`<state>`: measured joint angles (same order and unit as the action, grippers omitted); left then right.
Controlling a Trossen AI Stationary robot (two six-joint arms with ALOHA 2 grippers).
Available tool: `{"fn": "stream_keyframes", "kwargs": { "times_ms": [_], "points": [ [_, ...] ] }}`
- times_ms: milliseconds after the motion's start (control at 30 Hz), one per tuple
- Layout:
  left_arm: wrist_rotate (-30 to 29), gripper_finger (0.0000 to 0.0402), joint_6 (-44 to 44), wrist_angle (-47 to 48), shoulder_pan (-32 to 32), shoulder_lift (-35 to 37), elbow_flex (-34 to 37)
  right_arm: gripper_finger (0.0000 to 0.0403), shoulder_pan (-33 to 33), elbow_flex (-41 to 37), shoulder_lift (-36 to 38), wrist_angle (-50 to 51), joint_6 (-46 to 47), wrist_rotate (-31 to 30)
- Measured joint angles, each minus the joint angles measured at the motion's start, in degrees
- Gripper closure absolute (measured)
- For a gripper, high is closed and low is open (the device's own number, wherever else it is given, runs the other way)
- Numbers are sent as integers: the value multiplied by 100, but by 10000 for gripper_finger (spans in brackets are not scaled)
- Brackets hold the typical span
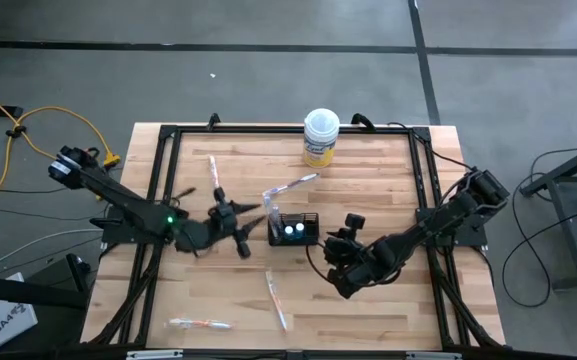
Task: Pick & Place toothbrushing station
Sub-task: Put the purple toothbrush into the wire organizer
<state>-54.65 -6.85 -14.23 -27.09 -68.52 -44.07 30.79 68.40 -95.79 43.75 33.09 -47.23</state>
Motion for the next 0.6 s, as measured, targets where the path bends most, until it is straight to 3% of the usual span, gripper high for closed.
{"fn": "stream_keyframes", "kwargs": {
  "times_ms": [67, 233, 400, 600],
  "points": [
    [148, 259, 257, 8, 175, 270, 0, 298, -9, 0, 0, -3, 14, 10],
    [1287, 259, 307, 456, 1072, 856, -4, 298, -10, 0, 0, -4, 17, 30],
    [2797, 259, -109, 1188, 2380, 1023, -4, 298, -7, 0, 0, 15, 187, 132],
    [4634, 259, -112, 1292, 3866, 1026, -4, 298, 13, 0, -2, 272, 639, 478]
  ]
}}
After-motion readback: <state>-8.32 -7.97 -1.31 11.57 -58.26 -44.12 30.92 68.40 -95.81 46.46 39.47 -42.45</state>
